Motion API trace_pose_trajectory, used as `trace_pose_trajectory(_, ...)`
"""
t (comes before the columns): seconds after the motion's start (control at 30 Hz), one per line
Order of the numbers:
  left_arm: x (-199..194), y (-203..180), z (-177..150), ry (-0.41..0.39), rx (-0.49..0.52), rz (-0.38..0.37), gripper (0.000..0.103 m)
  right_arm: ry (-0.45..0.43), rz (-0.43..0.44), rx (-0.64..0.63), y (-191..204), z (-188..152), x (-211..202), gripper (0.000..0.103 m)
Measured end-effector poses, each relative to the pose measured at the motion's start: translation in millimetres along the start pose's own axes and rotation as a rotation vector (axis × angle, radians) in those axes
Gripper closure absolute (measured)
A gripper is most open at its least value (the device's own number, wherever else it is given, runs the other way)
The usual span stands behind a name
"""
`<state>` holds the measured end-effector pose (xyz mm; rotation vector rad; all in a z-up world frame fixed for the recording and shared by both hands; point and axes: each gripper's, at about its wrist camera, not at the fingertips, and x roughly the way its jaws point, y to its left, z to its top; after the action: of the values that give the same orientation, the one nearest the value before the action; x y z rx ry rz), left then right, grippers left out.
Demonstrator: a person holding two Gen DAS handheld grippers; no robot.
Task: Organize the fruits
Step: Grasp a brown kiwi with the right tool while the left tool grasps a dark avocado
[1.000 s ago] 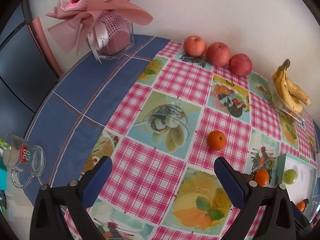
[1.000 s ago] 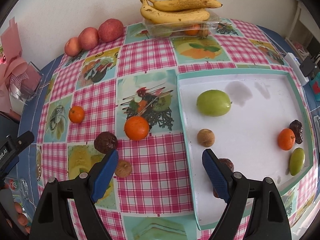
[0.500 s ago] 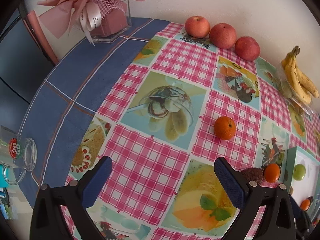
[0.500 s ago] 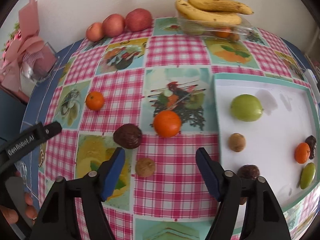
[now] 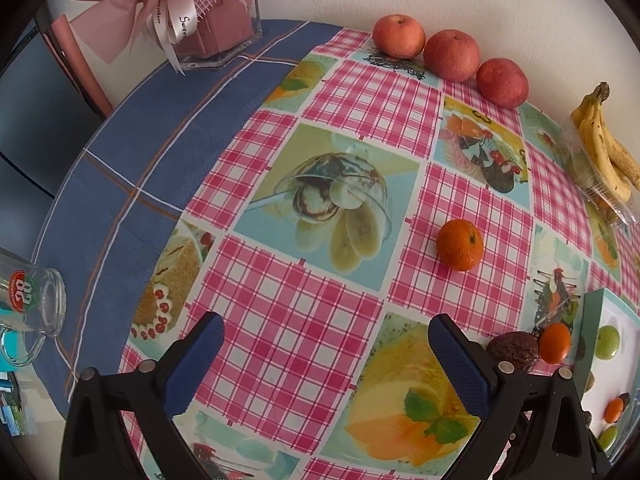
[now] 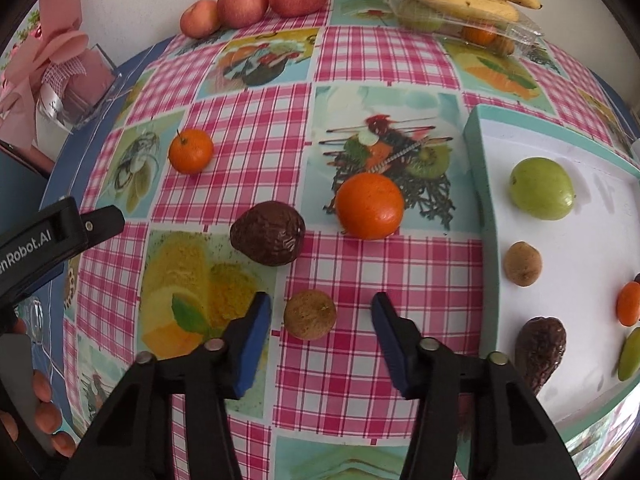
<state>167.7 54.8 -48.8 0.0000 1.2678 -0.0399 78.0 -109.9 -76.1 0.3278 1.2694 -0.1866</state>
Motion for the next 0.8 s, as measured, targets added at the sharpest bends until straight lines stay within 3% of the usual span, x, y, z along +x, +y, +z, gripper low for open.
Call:
trace_pose_trajectory(0.2,-2,0,1,-0.01,0.001,-0.002,0.0,-0.009,-0.01,-0.032,3,-2,0,0.067)
trace_pose_trajectory(0.4,-4,-1,2,-0.017,0.001,-0.005,0.0,-0.009,-0.006,-0.041,5,-1,1,0.074)
trace_pose_trajectory(0.8,-7,-4,2,-0.023,0.004,-0.005,0.0,-0.02,0.006,-0.034,-7,-1,-5,0.076)
